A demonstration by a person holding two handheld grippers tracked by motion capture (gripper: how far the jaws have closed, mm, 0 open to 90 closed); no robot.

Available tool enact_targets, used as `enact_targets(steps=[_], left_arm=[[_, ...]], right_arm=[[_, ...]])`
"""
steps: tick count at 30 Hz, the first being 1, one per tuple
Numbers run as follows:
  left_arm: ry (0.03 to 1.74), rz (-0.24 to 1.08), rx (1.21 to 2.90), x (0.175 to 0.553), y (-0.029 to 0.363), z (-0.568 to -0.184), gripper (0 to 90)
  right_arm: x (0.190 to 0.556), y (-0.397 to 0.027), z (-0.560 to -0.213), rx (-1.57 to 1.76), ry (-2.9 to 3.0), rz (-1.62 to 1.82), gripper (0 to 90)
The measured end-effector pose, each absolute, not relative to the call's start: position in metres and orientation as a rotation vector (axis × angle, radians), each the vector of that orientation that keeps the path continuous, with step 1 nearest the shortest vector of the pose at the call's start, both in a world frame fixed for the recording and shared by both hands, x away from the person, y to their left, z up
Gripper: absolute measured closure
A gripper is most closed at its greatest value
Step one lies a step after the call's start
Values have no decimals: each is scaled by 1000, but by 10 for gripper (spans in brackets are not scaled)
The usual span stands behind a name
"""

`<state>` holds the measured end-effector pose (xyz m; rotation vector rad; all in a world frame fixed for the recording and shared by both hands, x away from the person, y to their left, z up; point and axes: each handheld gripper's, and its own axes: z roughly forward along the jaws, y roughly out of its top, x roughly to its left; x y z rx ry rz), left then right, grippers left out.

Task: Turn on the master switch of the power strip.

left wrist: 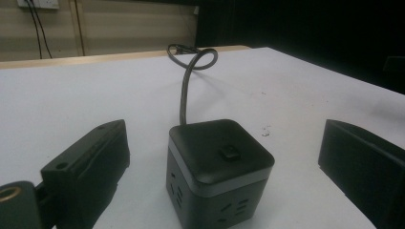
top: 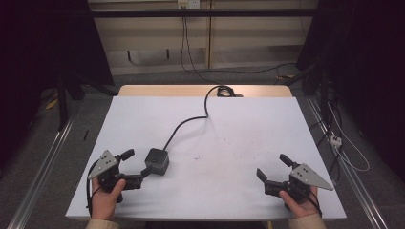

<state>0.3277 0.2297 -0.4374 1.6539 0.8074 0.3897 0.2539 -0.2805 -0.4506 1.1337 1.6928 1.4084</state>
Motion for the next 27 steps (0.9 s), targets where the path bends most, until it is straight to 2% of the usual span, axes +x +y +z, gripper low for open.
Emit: enact_targets(steps=[15,20,27], left_arm=[[803,395,1655,332,224,-433,78],[800,400,1634,334,223,-429,126],[796,399,1648,337,221,-426,255]], right_arm=[[253,-282,-450,1134,1691,1407,17],[253,-282,-450,1135,1688,1410,17],[255,-284,-452,1141,1685,1405,17]])
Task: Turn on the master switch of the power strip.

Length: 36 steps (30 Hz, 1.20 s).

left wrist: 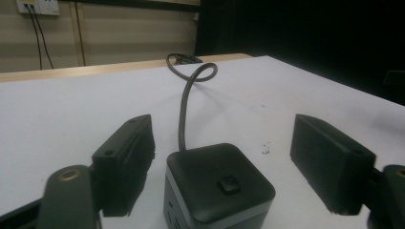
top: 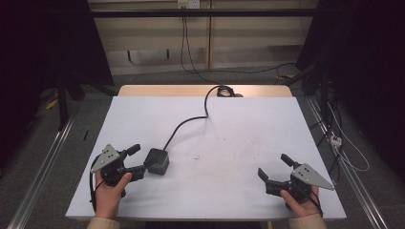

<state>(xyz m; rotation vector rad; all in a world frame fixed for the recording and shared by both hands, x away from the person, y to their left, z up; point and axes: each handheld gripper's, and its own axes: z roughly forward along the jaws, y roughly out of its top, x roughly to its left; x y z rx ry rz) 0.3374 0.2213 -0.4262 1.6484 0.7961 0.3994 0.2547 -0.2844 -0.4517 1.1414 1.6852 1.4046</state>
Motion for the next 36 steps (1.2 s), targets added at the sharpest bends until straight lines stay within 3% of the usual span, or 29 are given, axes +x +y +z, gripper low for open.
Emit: enact_targets(steps=[36], left_arm=[[802,365,1715,349,211,-422,623]], right_arm=[[250,-289,-449,1124,1675,1408,20]])
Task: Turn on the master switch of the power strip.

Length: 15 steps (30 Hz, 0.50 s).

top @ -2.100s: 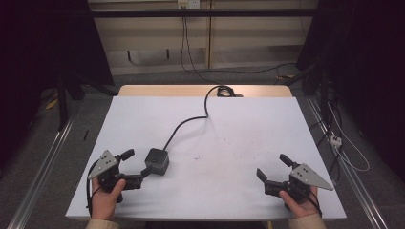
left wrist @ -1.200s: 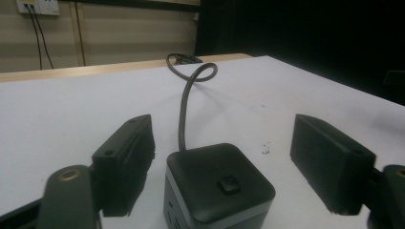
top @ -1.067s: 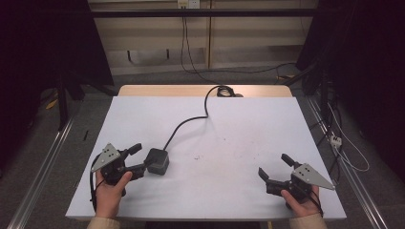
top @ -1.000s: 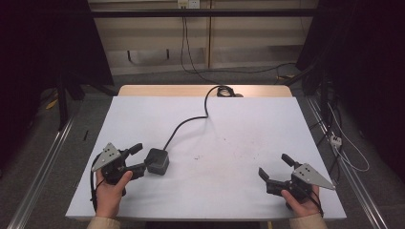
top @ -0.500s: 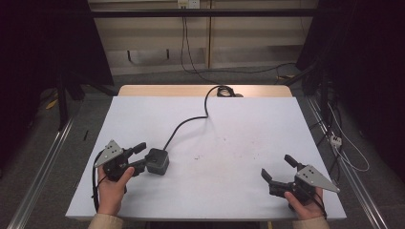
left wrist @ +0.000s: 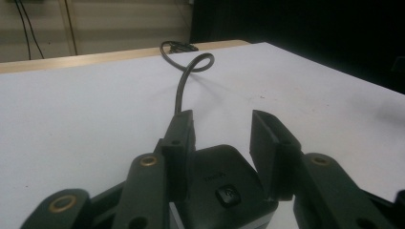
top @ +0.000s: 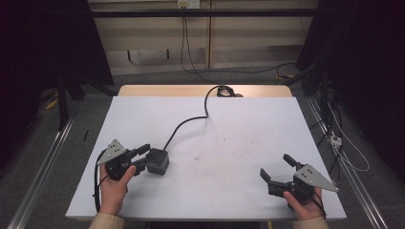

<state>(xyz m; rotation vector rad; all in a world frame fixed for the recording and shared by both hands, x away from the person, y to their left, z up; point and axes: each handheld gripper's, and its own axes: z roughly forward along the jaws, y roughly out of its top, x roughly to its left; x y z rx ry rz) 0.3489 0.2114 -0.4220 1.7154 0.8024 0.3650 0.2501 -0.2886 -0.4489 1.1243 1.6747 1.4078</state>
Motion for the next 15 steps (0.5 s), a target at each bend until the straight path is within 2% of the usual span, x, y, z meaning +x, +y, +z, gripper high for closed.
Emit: enact_targets(steps=[15], left_arm=[[805,357,1735,350,213,-422,682]], right_arm=[[251,-287,-448,1119,1684,1410,20]])
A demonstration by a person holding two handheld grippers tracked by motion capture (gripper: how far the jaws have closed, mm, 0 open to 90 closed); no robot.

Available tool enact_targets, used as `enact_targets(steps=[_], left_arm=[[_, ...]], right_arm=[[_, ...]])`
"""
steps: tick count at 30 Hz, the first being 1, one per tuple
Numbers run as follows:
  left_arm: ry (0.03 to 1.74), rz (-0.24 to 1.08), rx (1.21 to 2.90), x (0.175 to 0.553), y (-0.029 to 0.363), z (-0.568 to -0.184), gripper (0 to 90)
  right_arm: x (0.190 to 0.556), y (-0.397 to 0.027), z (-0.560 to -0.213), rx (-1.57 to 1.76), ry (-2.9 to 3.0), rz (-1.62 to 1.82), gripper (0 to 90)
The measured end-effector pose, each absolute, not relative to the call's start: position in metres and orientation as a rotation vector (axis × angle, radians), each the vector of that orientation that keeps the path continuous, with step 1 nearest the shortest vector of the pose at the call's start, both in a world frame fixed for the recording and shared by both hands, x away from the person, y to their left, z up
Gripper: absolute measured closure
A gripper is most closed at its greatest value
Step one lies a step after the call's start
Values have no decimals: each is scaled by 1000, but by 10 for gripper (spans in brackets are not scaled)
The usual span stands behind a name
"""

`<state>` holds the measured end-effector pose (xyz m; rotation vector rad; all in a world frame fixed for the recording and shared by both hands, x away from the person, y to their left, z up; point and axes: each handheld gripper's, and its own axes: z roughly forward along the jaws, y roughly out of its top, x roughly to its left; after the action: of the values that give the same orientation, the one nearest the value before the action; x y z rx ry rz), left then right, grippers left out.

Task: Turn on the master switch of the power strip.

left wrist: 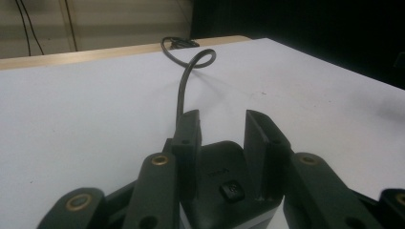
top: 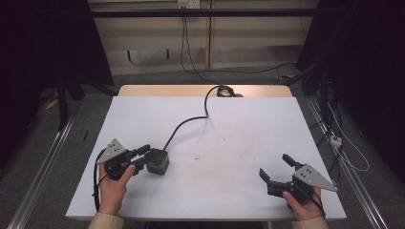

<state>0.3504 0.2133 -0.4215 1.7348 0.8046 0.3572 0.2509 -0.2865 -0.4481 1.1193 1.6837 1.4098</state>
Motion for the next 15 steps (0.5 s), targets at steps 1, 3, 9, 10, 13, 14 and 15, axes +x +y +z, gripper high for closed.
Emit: enact_targets(steps=[1,3,9,10,13,14,15], left_arm=[[811,359,1735,350,213,-422,686],[818,355,1731,351,214,-422,696],[816,351,1740,351,213,-422,718],[815,351,1740,351,213,-422,721],[829,358,1745,351,214,-422,734],[824,360,1747,351,214,-422,739],[822,359,1747,351,214,-422,747]], right_arm=[[251,-286,-448,1120,1683,1410,20],[251,-286,-448,1118,1683,1412,20],[251,-287,-448,1119,1680,1410,20],[251,-287,-448,1119,1679,1409,20],[252,-288,-448,1120,1677,1404,20],[252,-287,-448,1120,1678,1403,21],[252,-287,-448,1119,1679,1401,20]])
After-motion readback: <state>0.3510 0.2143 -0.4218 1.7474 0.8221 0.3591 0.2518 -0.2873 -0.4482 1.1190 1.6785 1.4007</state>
